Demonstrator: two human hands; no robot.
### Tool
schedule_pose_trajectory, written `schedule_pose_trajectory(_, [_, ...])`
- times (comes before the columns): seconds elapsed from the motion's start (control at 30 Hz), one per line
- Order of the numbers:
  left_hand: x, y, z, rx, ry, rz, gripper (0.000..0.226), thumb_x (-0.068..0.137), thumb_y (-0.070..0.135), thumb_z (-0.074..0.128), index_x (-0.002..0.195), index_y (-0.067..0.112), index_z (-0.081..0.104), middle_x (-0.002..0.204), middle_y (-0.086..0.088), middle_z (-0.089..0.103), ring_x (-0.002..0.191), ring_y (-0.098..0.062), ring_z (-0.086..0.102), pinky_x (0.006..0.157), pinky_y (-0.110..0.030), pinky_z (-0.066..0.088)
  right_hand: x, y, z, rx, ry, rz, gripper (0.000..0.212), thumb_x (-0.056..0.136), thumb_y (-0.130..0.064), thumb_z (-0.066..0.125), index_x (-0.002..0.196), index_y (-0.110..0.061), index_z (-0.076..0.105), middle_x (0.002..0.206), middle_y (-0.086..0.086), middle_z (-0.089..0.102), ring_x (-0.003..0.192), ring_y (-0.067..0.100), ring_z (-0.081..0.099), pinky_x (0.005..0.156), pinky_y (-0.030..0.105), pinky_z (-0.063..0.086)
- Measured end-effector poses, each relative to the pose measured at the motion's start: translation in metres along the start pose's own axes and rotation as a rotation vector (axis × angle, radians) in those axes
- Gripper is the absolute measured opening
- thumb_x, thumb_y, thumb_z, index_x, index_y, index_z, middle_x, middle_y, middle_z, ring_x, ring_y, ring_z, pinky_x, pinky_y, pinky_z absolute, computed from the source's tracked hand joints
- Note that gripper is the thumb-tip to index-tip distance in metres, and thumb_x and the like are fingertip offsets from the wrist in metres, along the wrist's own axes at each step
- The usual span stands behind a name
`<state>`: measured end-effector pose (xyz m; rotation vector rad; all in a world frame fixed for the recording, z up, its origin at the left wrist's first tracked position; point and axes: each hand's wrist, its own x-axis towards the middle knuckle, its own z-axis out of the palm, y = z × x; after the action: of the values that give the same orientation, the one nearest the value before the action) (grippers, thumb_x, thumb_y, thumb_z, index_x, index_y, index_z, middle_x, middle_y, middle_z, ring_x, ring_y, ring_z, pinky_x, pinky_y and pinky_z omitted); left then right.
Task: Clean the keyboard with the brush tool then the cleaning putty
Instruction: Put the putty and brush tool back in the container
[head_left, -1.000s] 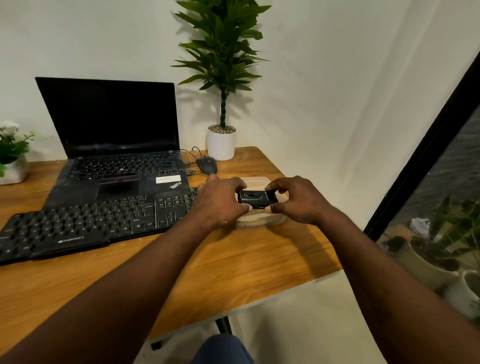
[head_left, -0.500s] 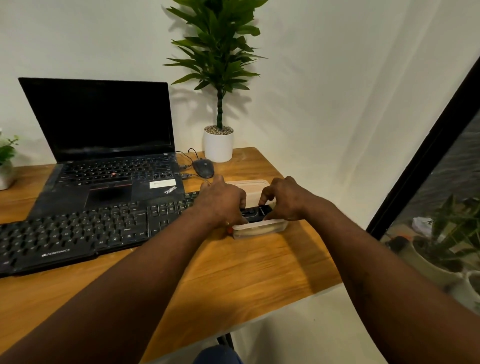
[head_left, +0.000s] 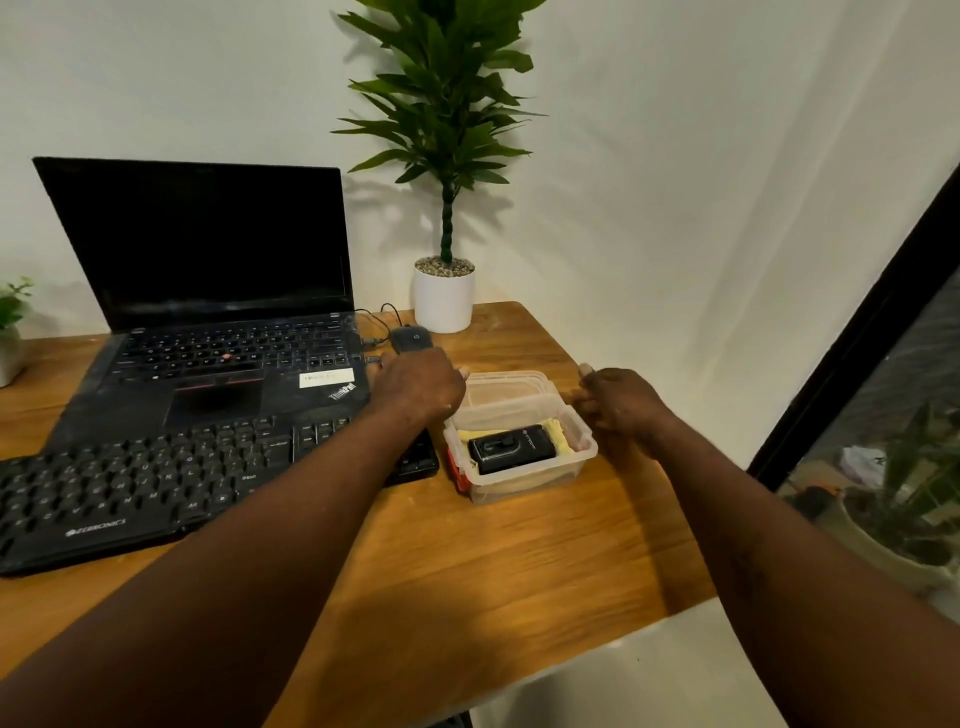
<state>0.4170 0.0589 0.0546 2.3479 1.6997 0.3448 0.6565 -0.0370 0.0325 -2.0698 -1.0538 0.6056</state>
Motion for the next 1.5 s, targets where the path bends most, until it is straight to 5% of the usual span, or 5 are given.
schedule_pose_trajectory(0.4, [0.011, 0.006, -0.007, -0.27, 0.038, -0.087, 0.011, 0.087, 0.013, 0.059, 0.09, 0.012, 0.07, 0.093, -0.005, 0.068, 0.082, -0.023, 0.061, 0.057, -0.029, 0.042, 0.017, -0.014, 0.019, 0.083, 0.043, 0.002, 0.016, 0.096, -0.024, 0.069, 0.111, -0.018, 0.07, 0.11, 0.001, 0.071, 0.094, 0.023, 0.07, 0.085, 0.043, 0.063])
schedule_pose_trajectory(0.6, [-0.032, -0.012, 0.0, -1.032, 0.219, -0.101, 0.051, 0.093, 0.012, 0.064, 0.142, 0.025, 0.06, 0.126, 0.011, 0.071, 0.105, -0.005, 0.066, 0.097, -0.041, 0.057, -0.013, -0.027, 0.006, 0.392, 0.028, -0.051, 0.031, 0.102, -0.043, 0.058, 0.123, -0.021, 0.066, 0.117, 0.001, 0.072, 0.096, 0.027, 0.075, 0.085, 0.045, 0.063])
schedule_pose_trajectory(0.77, [-0.082, -0.021, 0.013, -1.014, 0.343, 0.129, 0.04, 0.103, 0.02, 0.061, 0.142, 0.027, 0.06, 0.13, 0.02, 0.06, 0.099, 0.027, 0.051, 0.075, 0.003, 0.045, -0.049, -0.02, 0.003, 0.513, 0.039, -0.137, 0.035, 0.098, -0.06, 0.055, 0.103, -0.031, 0.074, 0.108, -0.007, 0.076, 0.098, 0.016, 0.074, 0.088, 0.037, 0.061])
schedule_pose_trajectory(1.0, [-0.124, -0.028, 0.045, -0.686, 0.346, 0.238, 0.055, 0.097, 0.04, 0.067, 0.149, 0.031, 0.051, 0.127, -0.001, 0.072, 0.091, -0.006, 0.069, 0.079, -0.039, 0.064, -0.081, 0.012, 0.019, 0.452, 0.206, -0.186, 0.011, 0.093, -0.029, 0.074, 0.104, -0.027, 0.076, 0.101, -0.014, 0.076, 0.098, 0.007, 0.07, 0.084, 0.029, 0.06])
schedule_pose_trajectory(1.5, [-0.137, -0.033, 0.05, -0.632, 0.35, 0.289, 0.06, 0.089, 0.045, 0.076, 0.144, 0.025, 0.059, 0.145, 0.005, 0.06, 0.133, -0.011, 0.055, 0.108, -0.046, 0.051, -0.103, 0.035, 0.038, 0.593, 0.325, -0.284, 0.016, 0.091, -0.025, 0.077, 0.107, -0.022, 0.077, 0.108, -0.007, 0.077, 0.102, 0.009, 0.072, 0.085, 0.033, 0.063])
